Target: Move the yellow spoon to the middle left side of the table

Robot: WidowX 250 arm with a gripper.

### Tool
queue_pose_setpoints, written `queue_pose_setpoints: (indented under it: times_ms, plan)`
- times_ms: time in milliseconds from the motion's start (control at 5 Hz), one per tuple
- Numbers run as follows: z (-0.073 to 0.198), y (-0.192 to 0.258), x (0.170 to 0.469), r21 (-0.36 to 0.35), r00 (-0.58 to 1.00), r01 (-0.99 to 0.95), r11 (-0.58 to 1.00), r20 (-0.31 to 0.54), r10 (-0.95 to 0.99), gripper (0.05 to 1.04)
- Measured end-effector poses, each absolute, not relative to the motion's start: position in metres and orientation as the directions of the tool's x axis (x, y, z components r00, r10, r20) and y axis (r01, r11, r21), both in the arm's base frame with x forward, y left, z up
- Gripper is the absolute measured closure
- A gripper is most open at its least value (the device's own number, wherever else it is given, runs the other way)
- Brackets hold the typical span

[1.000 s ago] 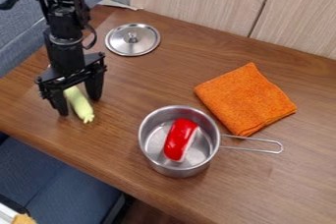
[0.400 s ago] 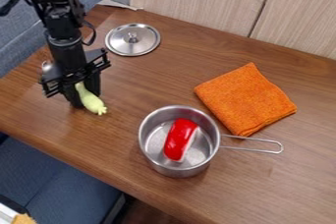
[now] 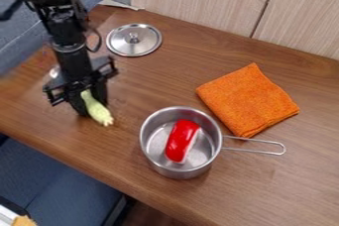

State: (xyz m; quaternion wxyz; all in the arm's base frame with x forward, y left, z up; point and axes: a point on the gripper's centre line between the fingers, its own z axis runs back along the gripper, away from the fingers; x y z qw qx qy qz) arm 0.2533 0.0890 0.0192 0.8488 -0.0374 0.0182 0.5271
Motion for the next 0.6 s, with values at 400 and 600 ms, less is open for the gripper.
queue_pose_setpoints:
  times_ms: [400, 600]
  plan:
    - [0.064, 0.04, 0.261, -0.156, 0.462, -0.887, 0.435, -0.266, 0.846, 0.664]
    - [0.079, 0.006, 0.268, -0.189, 0.484, -0.875, 0.446, -0.346, 0.803, 0.665]
